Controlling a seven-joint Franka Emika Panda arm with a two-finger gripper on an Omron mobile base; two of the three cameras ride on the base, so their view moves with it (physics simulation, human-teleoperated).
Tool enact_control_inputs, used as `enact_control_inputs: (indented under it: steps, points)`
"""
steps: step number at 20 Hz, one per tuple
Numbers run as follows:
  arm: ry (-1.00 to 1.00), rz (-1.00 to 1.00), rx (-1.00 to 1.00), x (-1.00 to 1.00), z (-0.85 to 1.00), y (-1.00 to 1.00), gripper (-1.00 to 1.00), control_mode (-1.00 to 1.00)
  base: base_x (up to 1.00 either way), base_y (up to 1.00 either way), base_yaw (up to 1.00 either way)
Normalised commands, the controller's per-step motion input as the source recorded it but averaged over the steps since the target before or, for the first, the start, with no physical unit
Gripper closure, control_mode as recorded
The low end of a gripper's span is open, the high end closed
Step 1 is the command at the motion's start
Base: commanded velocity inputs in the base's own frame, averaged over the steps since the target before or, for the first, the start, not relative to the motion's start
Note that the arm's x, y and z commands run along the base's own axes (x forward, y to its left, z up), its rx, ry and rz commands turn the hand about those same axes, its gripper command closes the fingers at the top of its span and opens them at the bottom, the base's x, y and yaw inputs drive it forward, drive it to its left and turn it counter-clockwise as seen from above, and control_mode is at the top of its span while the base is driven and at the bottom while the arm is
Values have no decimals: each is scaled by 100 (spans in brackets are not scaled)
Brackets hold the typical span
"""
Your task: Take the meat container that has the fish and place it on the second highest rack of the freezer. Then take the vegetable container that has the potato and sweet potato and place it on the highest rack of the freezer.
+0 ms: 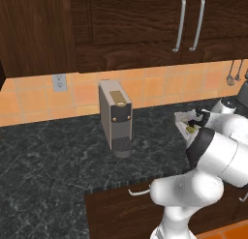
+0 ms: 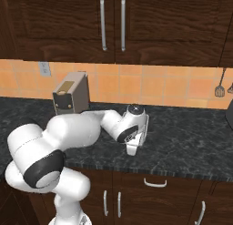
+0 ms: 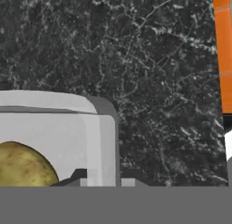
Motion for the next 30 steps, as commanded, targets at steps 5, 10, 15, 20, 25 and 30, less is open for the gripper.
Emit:
enact_control_inputs:
  steps: [5, 10, 15, 20, 25, 30]
  points:
    - [-12, -1, 0, -69, 72, 22, 100, -100, 0, 0, 0]
    - [0, 0, -5, -53, 47, 85, 100, -100, 0, 0, 0]
    - [10, 0, 0, -44, 51, 61, 100, -100, 0, 0, 0]
    - [0, -2, 0, -47, 66, 67, 100, -100, 0, 0, 0]
    - [-3, -1, 1, -61, 43, 61, 100, -100, 0, 0, 0]
    - [-15, 0, 15, -77, 22, 0, 100, -100, 0, 0, 0]
